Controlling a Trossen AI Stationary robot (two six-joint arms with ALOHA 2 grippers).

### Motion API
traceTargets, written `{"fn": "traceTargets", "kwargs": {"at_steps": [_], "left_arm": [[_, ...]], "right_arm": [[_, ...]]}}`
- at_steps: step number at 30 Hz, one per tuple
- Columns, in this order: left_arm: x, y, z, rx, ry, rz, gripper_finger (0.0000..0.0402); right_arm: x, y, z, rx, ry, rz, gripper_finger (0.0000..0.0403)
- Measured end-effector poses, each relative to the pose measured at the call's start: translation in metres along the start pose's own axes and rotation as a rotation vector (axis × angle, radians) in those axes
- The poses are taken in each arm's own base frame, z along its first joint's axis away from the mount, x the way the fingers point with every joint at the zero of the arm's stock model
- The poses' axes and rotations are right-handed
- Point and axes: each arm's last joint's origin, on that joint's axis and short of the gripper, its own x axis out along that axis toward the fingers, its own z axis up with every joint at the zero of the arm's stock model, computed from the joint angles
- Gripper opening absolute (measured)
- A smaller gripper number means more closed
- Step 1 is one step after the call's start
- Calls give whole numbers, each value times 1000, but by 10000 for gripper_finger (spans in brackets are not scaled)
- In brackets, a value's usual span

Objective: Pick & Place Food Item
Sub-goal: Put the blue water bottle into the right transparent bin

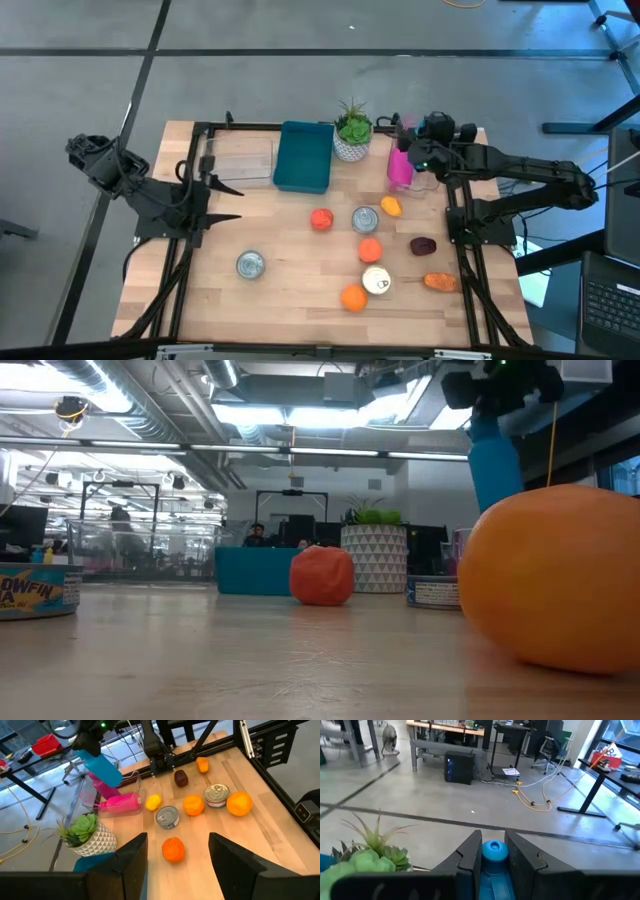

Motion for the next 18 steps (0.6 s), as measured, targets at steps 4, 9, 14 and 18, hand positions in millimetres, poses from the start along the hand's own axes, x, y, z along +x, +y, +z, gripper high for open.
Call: {"fn": "traceTargets", "kwargs": {"at_steps": [4,9,14,18], "left_arm": [[-1,-1,0,7,0,4,198],[-2,-2,-2,7,11,4,198],[-3,-3,-2,12,8,-1,198],[-3,-4,-2,17,5,-1,198]], "right_arm": [[3,-1,-15,9,5,-16,73],[5,-7,-32,24,1,-38,72],[8,-13,-52,44,-5,-62,71],[11,-19,-69,68,-4,-76,71]]}}
